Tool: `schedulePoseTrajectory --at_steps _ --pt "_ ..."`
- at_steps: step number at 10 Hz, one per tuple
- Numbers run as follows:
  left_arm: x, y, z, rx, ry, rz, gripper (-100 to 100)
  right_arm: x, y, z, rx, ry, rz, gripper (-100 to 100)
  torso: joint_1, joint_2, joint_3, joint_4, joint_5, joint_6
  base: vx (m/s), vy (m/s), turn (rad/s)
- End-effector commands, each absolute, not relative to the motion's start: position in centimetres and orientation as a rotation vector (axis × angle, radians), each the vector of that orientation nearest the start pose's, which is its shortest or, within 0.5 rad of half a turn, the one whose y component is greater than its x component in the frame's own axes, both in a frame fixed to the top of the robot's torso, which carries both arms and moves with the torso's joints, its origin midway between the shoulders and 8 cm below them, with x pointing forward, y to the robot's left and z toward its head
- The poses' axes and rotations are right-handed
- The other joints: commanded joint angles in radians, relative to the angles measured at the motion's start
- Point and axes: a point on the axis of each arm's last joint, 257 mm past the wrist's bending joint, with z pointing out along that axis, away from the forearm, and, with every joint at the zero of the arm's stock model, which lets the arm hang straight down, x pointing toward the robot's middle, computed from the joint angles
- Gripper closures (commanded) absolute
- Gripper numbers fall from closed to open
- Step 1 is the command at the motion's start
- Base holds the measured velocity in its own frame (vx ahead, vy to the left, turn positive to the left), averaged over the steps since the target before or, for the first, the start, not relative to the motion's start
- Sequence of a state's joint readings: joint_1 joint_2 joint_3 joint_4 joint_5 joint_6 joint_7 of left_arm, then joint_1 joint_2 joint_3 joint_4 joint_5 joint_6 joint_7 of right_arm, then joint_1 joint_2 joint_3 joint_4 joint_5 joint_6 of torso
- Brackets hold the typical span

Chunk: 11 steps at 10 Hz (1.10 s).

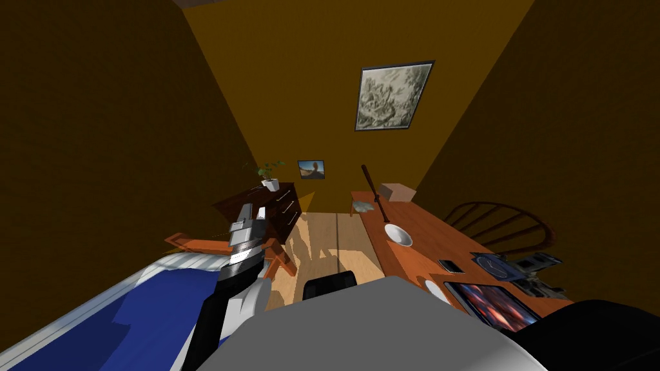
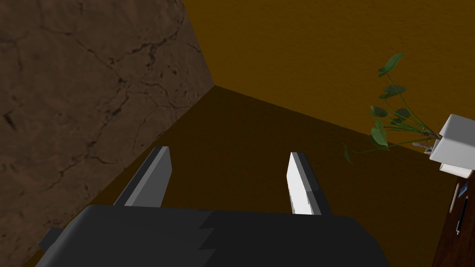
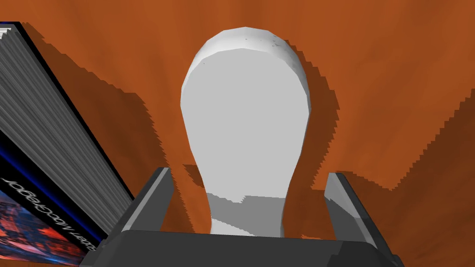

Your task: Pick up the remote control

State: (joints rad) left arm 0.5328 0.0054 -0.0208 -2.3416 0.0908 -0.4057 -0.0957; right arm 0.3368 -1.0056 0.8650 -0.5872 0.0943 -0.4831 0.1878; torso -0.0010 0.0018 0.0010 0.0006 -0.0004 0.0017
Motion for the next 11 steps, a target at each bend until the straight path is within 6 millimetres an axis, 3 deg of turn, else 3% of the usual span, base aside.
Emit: schedulePoseTrajectory --at_steps 1,2,6,7,8,10,11 --pt "34.5 28.5 2.3 -0.726 0.634 -1.27 0 -0.4 -61.0 -53.9 0.29 2.878 -0.081 -100 0.0 0.0 0.0 0.0 0.0 0.0 -0.003 -0.028 0.012" --pt "34.5 28.5 2.3 -0.726 0.634 -1.27 0 -0.4 -60.9 -54.0 0.29 2.878 -0.082 100 0.002 0.0 0.0 0.0 0.001 0.0 0.0 0.0 0.0" --pt "34.5 28.5 2.3 -0.726 0.634 -1.27 0 -0.4 -60.8 -54.0 0.289 2.878 -0.077 100 0.002 0.0 0.0 0.0 0.001 0.0 0.0 0.0 0.0" --pt "34.5 28.5 2.3 -0.726 0.634 -1.27 0 -0.4 -60.8 -54.0 0.289 2.878 -0.077 0 0.002 0.0 0.0 0.0 0.001 0.0 0.0 0.0 0.0" --pt "34.5 28.5 2.3 -0.726 0.634 -1.27 0 -0.2 -61.9 -53.0 0.279 2.878 -0.082 100 0.002 0.0 0.0 0.0 0.001 0.0 0.002 0.046 -0.073" --pt "34.5 28.5 2.3 -0.726 0.634 -1.271 0 -0.2 -61.9 -53.0 0.279 2.878 -0.082 100 0.006 0.0 0.0 0.0 0.002 0.001 0.004 0.047 -0.022" --pt "34.5 28.5 2.3 -0.726 0.634 -1.271 0 -0.1 -62.8 -52.0 0.268 2.879 -0.082 100 0.006 -0.001 0.0 0.0 0.002 0.0 0.005 0.048 -0.045"
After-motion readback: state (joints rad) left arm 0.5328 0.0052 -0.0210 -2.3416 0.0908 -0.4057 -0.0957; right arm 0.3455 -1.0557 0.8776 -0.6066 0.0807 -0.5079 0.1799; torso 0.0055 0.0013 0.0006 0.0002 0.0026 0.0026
